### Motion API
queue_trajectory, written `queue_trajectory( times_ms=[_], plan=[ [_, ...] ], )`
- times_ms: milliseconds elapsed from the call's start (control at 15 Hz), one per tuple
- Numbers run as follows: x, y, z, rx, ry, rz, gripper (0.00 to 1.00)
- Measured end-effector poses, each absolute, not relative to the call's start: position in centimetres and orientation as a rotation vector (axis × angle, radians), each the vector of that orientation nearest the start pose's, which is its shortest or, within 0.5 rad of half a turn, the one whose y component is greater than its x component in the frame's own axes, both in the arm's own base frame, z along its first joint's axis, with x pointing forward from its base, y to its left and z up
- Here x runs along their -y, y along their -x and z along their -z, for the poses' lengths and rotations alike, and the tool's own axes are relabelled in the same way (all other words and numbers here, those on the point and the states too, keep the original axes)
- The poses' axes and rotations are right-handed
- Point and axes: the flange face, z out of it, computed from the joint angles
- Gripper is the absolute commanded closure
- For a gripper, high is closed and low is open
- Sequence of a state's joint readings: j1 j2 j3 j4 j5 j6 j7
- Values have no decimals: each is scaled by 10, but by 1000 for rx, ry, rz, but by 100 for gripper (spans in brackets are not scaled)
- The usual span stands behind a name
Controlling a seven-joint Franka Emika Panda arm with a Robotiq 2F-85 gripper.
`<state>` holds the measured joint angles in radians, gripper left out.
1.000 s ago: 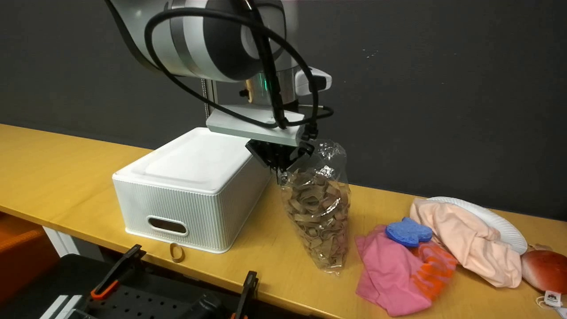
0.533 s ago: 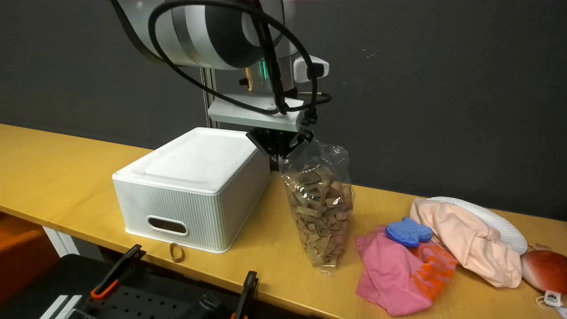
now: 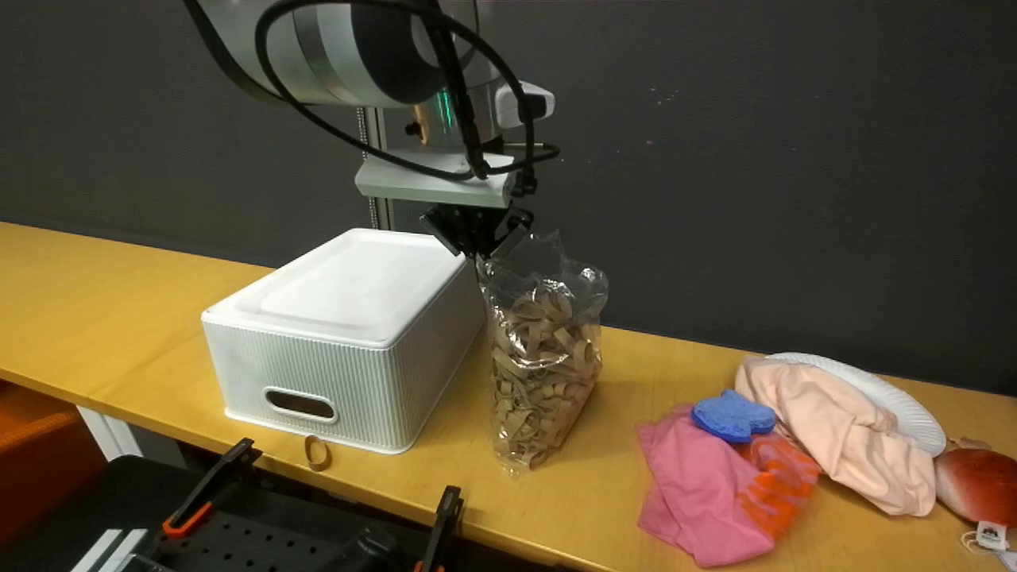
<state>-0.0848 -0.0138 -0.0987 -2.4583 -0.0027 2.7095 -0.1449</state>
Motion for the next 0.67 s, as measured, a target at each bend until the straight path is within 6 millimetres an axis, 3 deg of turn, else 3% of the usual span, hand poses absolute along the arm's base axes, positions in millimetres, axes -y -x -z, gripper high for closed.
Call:
queue_trajectory(
  times_ms=[667],
  plan=[
    [39, -525, -320, 84, 3144, 409, 100]
  ],
)
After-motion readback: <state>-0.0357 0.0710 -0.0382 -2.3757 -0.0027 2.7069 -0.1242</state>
